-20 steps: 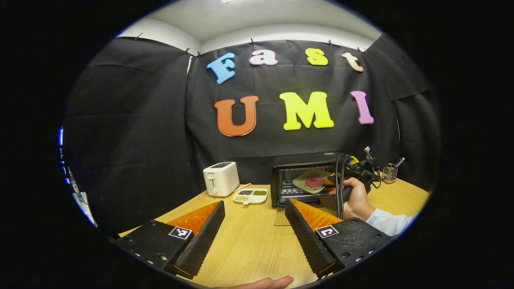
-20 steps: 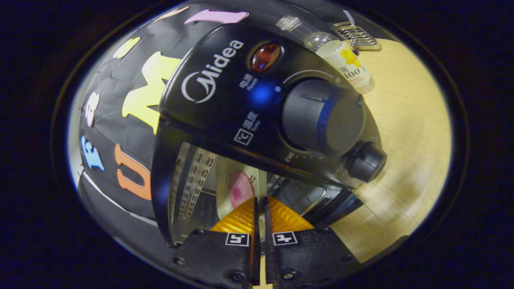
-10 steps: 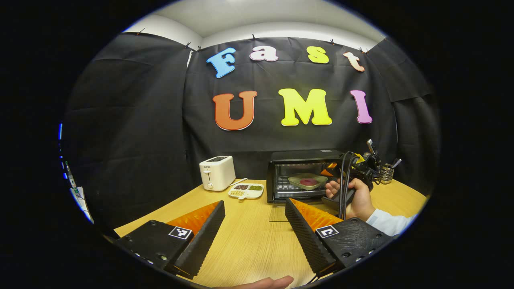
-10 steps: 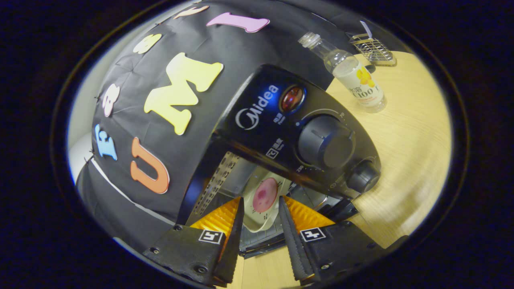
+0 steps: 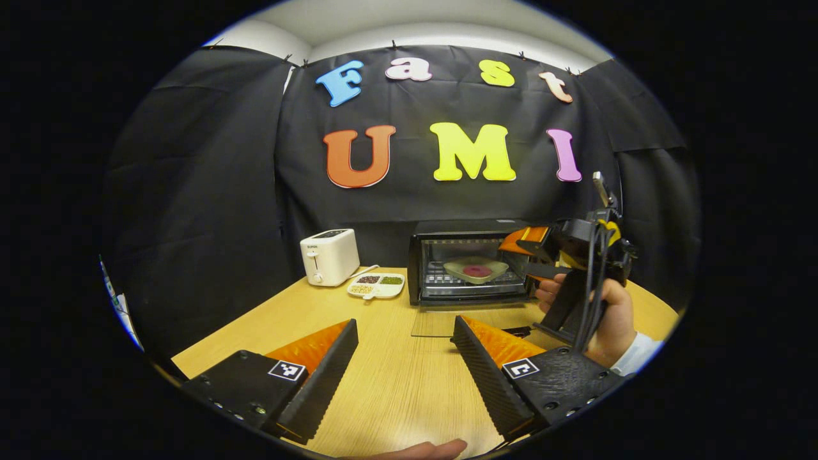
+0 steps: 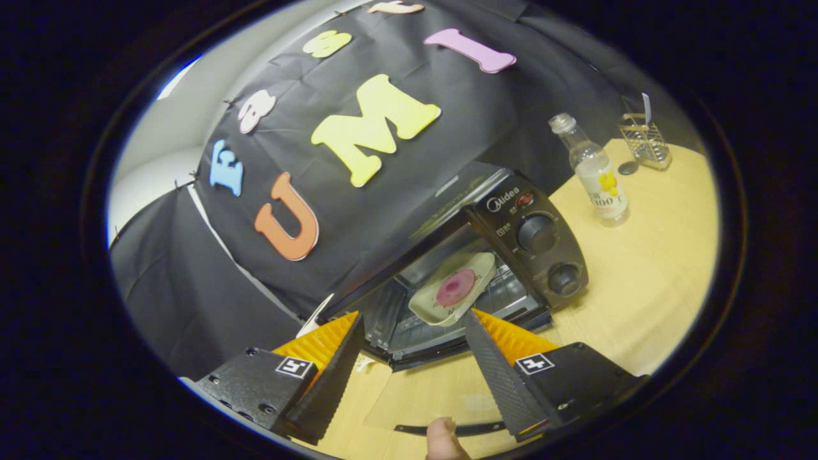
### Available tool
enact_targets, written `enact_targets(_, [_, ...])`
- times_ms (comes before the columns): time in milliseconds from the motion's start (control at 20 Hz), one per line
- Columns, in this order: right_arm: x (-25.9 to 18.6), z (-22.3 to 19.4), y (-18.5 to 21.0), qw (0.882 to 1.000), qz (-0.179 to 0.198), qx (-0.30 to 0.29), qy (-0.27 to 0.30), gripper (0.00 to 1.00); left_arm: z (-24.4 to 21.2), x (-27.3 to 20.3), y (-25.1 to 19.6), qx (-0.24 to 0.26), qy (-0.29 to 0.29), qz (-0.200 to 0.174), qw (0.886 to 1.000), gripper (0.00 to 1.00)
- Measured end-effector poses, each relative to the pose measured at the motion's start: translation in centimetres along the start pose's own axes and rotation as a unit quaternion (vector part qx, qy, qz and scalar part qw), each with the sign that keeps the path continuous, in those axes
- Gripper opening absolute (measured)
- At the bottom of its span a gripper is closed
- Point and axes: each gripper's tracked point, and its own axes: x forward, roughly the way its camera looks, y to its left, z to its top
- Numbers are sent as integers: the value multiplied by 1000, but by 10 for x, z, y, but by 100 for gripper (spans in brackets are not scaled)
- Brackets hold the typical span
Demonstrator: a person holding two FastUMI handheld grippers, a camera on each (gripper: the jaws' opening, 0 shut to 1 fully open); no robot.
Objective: Open the electric oven with the left hand, put the food in, and close the electric oven.
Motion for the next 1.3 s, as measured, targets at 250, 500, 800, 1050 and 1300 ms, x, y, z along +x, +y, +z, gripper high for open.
enact_targets(250, [-67,30,6,998,11,-59,-19,94,-20,23,-12,-2,42,-21,999,96])
enact_targets(500, [-147,73,18,992,12,-115,-55,99,-48,46,-44,-2,94,-57,994,96])
enact_targets(800, [-235,127,14,978,-11,-179,-110,94,-76,65,-96,21,139,-93,986,96])
enact_targets(1050, [-300,163,-6,965,-28,-209,-155,94,-94,79,-135,38,168,-116,978,96])
enact_targets(1300, [-344,199,-27,961,-33,-191,-198,100,-107,99,-144,50,190,-94,976,97])
